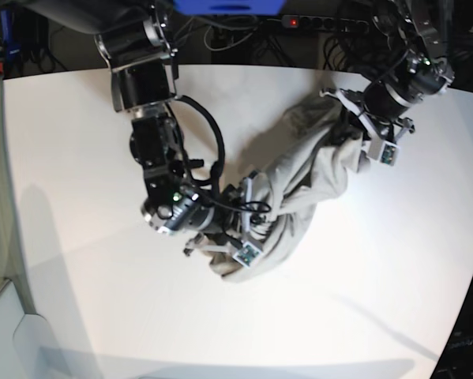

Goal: Layout the t-shirt on the table in an organized manner, then fold the t-shirt properly
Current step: 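Swing the left gripper's end toward the right gripper, folding the shirt, then bring both grippers together, bunching the shirt between them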

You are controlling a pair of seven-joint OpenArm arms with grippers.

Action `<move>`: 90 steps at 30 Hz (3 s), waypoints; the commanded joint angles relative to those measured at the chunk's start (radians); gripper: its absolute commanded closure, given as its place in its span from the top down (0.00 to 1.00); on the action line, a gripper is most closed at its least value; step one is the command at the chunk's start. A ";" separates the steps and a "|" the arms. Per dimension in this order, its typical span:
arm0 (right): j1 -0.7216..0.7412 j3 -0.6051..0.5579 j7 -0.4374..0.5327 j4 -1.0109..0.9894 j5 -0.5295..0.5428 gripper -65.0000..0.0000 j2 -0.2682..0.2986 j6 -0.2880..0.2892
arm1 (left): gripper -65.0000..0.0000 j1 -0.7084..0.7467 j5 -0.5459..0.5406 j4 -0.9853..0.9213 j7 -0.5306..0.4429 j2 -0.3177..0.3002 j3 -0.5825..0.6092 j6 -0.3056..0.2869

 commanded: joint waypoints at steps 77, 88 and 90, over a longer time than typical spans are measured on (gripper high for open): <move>-0.031 -0.008 0.034 0.314 0.016 0.00 0.112 0.011 | 0.01 -0.368 0.102 -0.280 -0.076 -0.124 0.065 0.047; -0.006 0.094 0.032 0.349 0.018 0.00 0.139 0.011 | 0.01 -0.367 0.101 -0.369 -0.101 -0.208 -0.042 0.024; -0.008 0.096 0.032 0.350 0.018 0.00 0.147 0.011 | 0.01 -0.367 0.104 -0.371 -0.107 -0.222 -0.062 -0.002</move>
